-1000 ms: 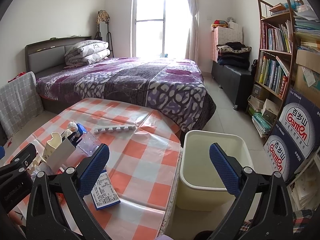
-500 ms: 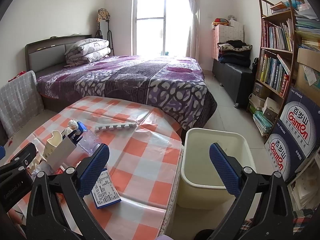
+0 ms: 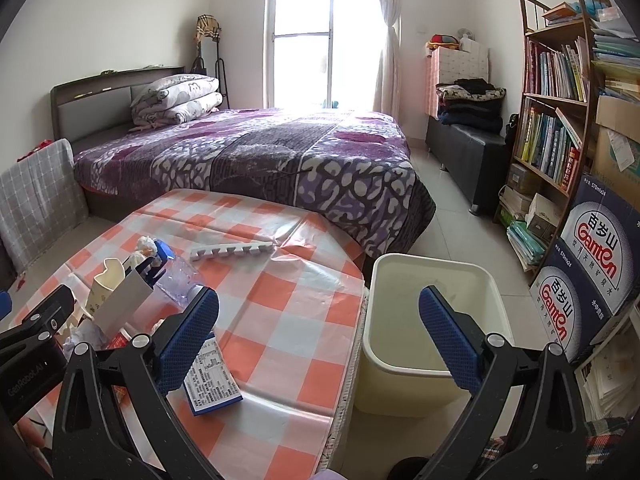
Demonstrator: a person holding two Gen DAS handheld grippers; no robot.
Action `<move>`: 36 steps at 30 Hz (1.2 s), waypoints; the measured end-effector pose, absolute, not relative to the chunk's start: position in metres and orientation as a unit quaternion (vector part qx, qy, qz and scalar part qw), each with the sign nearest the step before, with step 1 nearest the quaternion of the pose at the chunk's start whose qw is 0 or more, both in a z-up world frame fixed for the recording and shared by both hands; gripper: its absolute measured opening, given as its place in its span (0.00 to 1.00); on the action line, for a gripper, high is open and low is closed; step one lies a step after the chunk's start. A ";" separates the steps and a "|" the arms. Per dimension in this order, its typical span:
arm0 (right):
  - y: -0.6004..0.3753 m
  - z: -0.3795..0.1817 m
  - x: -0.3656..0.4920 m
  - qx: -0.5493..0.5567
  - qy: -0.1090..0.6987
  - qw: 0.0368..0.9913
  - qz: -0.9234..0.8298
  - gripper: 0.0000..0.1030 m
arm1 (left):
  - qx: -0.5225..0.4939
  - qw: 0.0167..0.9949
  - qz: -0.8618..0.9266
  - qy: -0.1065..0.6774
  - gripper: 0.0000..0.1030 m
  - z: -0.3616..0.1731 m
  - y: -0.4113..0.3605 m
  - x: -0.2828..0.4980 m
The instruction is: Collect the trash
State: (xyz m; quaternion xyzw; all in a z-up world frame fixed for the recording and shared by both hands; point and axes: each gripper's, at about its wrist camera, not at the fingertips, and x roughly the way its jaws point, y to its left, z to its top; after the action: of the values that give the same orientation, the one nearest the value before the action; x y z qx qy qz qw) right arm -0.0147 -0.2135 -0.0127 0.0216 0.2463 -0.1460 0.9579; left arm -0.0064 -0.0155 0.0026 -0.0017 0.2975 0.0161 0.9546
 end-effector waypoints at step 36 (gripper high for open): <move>-0.213 -0.013 -0.013 0.023 0.249 0.957 -0.146 0.93 | -0.003 0.953 0.016 0.302 0.94 0.000 -0.014 -0.005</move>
State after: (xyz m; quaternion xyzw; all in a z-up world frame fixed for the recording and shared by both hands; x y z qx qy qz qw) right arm -0.0132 -0.2133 -0.0131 0.0227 0.2495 -0.1463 0.9570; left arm -0.0046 -0.0138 -0.0004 -0.0030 0.3015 0.0158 0.9533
